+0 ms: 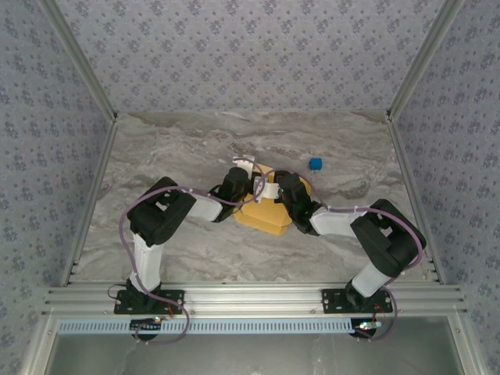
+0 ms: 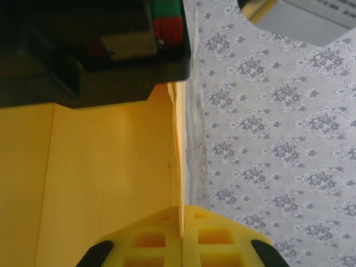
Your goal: Fold the paper box
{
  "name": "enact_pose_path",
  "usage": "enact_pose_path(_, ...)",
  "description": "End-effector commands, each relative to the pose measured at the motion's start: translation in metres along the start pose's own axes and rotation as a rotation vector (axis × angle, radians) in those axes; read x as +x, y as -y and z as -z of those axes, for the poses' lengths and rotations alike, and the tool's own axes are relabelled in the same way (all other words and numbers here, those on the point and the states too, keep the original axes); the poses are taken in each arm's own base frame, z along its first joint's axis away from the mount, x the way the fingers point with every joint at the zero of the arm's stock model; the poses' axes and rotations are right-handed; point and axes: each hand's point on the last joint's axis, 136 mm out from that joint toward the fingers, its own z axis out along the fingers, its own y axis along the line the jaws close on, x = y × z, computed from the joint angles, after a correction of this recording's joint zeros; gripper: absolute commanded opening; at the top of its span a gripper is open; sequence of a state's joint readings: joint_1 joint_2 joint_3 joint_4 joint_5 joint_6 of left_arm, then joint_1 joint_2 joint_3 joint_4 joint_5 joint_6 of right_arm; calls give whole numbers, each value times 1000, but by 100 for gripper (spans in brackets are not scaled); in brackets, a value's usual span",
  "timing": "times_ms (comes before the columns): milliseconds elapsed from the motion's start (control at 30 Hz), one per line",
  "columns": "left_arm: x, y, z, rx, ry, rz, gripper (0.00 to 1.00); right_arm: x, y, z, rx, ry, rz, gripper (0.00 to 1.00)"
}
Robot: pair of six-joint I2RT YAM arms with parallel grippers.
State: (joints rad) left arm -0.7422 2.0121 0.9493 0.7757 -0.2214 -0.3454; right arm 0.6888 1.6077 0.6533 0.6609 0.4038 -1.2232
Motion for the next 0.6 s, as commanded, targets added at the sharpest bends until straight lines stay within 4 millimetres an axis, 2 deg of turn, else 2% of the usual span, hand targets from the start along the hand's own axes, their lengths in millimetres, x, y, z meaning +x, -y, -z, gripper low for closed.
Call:
enact_pose_path(0,-2,-59,1,-280,13,73,1,-3,-28,6,-114,21,6,0)
enact_pose_path(300,-3,-66,4,-375,17,88,0,-2,-29,6,-118,17,-5,0)
enact_pose_path(467,-6,-48,0,-264,20,78,1,0,-28,6,-113,8,-10,0)
enact_pose_path(567,-6,-39,-2,-195,11,73,9,2,-27,5,-113,3,-13,0)
